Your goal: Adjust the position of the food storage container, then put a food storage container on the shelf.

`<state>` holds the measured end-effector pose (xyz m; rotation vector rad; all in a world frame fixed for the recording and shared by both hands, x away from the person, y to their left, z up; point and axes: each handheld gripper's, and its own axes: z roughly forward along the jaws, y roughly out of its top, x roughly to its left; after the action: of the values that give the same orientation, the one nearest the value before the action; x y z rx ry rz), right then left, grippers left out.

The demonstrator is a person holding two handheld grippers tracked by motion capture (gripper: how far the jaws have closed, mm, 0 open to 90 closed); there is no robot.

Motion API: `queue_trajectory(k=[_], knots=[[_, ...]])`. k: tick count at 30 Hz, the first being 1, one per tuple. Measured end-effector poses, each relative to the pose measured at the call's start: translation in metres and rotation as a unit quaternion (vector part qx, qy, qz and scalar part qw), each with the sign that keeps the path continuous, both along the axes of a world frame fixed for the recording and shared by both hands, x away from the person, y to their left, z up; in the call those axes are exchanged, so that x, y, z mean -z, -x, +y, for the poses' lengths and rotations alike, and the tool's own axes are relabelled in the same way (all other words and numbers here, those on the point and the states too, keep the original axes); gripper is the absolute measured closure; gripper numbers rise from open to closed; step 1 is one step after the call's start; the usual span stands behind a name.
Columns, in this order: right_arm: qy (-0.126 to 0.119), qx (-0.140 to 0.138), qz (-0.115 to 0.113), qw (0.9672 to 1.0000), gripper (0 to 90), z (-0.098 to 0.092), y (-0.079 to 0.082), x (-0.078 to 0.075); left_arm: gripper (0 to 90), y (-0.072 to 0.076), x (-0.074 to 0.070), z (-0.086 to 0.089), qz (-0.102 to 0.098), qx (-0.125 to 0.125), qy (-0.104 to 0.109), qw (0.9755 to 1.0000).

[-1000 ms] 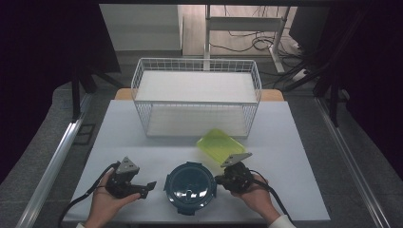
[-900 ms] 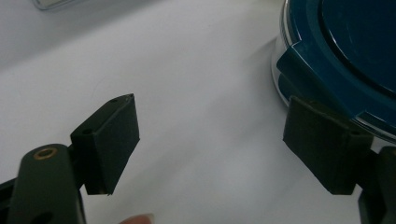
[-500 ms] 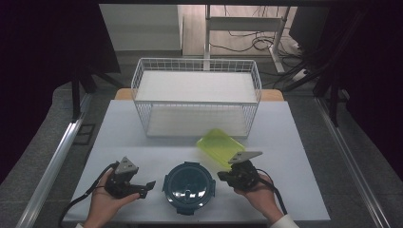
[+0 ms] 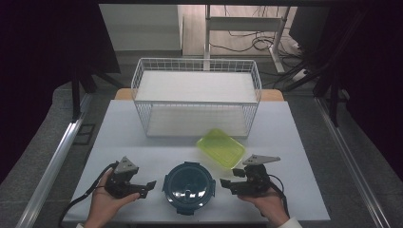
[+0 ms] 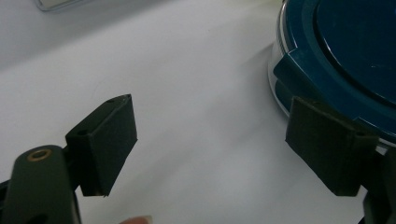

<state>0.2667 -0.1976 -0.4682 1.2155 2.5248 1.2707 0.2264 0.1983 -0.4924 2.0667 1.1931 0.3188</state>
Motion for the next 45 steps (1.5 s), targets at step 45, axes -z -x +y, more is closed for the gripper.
queue_trajectory(k=[45], knots=[[-0.090, -0.022, 0.144, 0.9853, 14.4, 0.032, 0.003, 0.029, 8.6, -0.021, 0.016, -0.021, 0.149, 0.041, 0.212, 0.9649]])
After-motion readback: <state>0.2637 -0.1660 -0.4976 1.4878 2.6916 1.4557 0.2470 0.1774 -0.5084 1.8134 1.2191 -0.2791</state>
